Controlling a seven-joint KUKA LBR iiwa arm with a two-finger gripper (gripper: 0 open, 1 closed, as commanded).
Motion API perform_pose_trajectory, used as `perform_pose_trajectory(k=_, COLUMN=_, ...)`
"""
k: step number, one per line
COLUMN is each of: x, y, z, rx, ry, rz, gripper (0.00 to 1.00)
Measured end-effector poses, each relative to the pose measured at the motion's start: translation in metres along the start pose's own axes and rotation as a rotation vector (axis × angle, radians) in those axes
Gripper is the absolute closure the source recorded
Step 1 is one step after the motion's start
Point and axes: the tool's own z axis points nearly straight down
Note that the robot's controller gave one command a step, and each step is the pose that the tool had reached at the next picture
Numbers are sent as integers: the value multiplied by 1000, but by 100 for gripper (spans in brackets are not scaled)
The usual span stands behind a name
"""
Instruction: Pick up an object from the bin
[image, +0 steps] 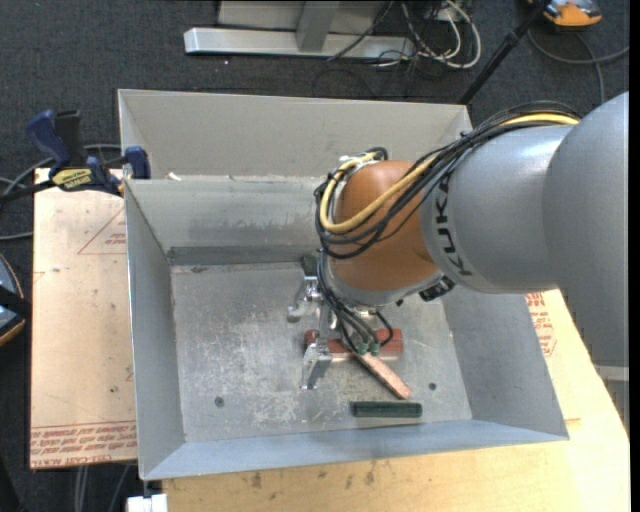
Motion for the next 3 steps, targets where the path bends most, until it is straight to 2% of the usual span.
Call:
perform_pose_trajectory(k=1, x=-22, y=-30, z=43, rx=5, ry=-3, rz=3, gripper=0)
perform_pose_trajectory(k=2, x=-6, y=-34, z=44, rx=-4, ry=-23, rz=-85, gripper=100)
perform_pose_trajectory(k=3, x=-6, y=-34, z=44, rx=-4, ry=-23, rz=-85, gripper=100)
